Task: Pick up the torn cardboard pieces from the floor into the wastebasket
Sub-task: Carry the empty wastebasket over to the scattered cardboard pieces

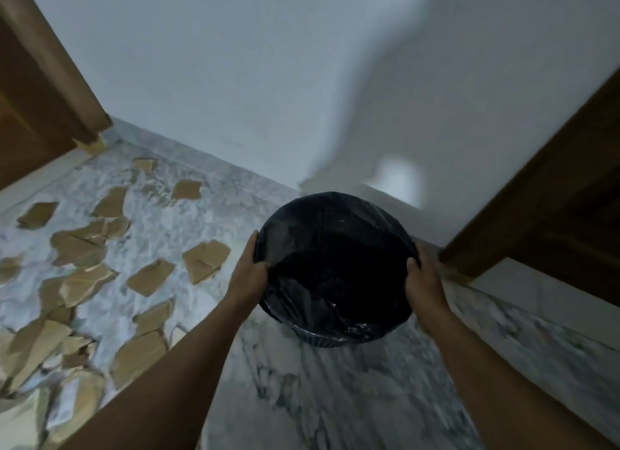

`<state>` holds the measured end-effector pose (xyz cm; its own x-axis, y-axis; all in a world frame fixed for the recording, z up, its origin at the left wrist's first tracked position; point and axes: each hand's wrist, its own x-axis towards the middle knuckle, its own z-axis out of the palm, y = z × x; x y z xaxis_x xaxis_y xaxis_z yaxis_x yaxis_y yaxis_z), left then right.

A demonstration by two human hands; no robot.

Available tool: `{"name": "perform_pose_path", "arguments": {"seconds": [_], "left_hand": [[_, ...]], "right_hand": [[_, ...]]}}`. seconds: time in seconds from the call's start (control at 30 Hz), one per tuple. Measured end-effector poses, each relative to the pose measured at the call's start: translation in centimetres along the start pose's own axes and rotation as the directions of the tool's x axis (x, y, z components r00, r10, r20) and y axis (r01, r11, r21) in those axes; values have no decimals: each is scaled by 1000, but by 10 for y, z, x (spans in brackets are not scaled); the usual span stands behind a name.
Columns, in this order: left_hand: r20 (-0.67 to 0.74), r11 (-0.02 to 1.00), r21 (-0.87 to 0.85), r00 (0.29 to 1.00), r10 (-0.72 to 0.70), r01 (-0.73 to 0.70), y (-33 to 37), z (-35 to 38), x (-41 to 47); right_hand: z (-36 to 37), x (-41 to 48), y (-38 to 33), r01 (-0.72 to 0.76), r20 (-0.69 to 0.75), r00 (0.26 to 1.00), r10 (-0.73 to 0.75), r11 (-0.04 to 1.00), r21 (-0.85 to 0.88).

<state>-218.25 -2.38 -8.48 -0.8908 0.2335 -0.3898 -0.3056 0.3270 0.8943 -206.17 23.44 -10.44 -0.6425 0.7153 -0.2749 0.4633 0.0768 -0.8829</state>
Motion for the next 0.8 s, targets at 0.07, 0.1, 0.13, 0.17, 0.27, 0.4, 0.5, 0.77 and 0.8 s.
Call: {"name": "perform_pose_path", "arguments": {"seconds": [0.07,0.1,0.13,0.17,0.27,0.4,0.5,0.77,0.8], "left_hand": [[15,997,-3,997,80,-80,-16,9,16],[18,994,-3,994,105,-105,-22,11,22],[18,992,-14,992,124,-124,-26,11,29],[18,990,-18,990,140,-139,-32,11,35],[25,985,-52,986,166,-165,-35,9,42],[46,987,-74,988,148,-144,-36,6,52],[42,991,-77,992,116,-113,-32,2,53],[-119,994,74,989,86,-77,-56,-60,26],[-166,991,117,982,91,-73,-69,-75,22]], "right_hand": [[8,16,15,48,-12,999,-48,999,0],[10,23,20,53,-22,998,-53,998,16],[12,30,23,56,-26,998,-55,998,34],[14,34,24,70,-22,997,-69,996,51],[17,39,22,95,-15,995,-94,995,32],[18,37,16,82,40,996,-81,997,-18],[14,30,6,47,96,995,-30,982,-181],[62,-19,-52,394,81,899,-430,713,-580],[79,-27,-58,442,126,878,-462,681,-583]]}}
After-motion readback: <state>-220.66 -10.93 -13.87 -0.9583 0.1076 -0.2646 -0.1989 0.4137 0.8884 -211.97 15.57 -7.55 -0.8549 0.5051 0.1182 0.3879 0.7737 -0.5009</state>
